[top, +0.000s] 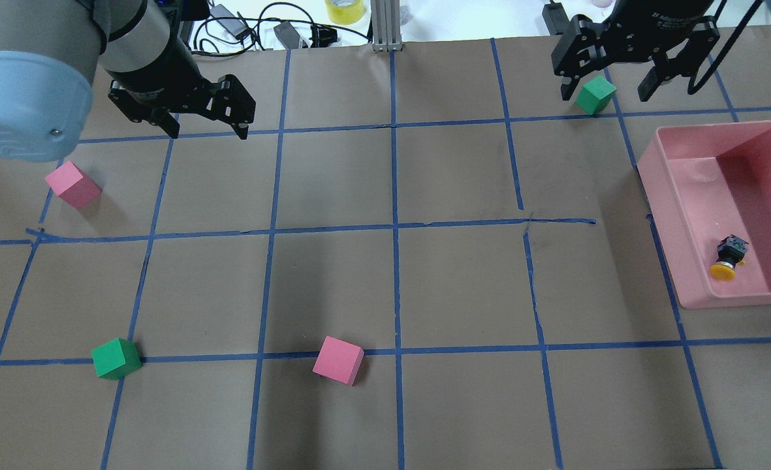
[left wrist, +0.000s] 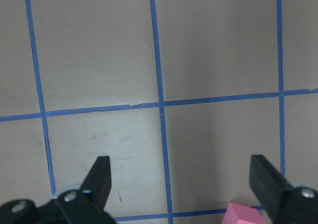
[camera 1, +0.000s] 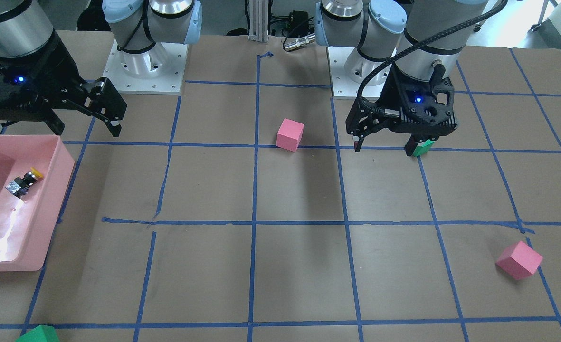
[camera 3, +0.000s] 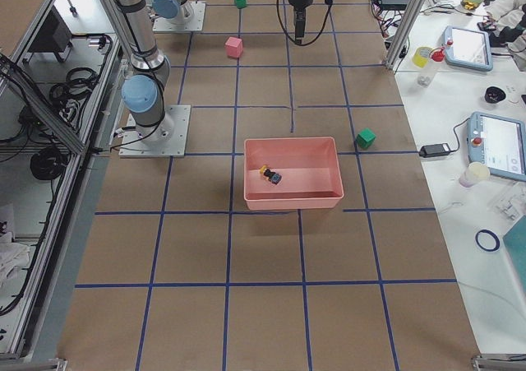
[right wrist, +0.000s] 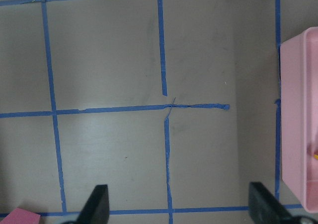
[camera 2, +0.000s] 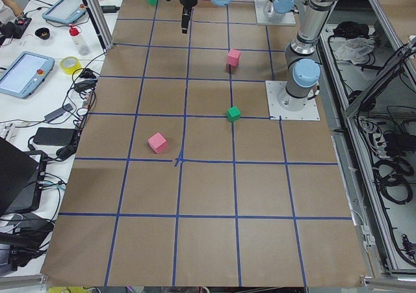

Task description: Align button upright

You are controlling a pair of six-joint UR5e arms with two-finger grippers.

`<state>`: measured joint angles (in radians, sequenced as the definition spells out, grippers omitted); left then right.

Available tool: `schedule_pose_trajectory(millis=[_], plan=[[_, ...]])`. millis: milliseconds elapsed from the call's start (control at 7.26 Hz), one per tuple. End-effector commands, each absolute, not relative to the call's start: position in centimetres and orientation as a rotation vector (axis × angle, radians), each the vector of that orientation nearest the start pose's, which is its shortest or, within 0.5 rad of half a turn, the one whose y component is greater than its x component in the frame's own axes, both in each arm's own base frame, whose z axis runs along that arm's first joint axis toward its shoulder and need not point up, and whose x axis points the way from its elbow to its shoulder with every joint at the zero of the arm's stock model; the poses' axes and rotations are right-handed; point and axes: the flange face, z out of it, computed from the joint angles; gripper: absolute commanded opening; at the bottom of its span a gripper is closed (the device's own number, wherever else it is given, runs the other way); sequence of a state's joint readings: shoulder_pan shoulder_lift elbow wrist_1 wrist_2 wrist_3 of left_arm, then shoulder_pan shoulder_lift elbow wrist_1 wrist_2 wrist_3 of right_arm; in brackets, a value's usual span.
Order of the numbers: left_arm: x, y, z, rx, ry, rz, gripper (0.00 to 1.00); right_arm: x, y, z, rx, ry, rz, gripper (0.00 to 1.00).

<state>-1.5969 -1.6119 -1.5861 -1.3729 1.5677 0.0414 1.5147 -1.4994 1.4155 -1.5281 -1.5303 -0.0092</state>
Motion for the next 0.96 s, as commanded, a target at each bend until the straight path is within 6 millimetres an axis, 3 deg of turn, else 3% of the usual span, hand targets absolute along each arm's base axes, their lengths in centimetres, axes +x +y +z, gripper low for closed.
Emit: schedule_pose_trajectory(millis=[0, 275, 551, 826], plan=[[-14.7, -51.8, 48.0, 0.108, 3.132, -0.222, 1.00, 10.6, -53.1, 52.4, 0.075, 3.105, -0.059, 1.00], [-14.6, -51.8, 48.1, 0.104, 3.132, -0.224, 1.00, 10.7, -53.0, 52.0, 0.075, 3.103, -0.038, 1.00], [-14.6, -51.8, 48.1, 0.104, 3.132, -0.224, 1.00, 10.8, -52.1, 52.0, 0.333, 3.101, 0.064, 1.00], [-14.6, -51.8, 48.1, 0.106, 3.131, -0.224, 1.00, 10.6, -52.1, 51.9, 0.351, 3.097, 0.069, 1.00]])
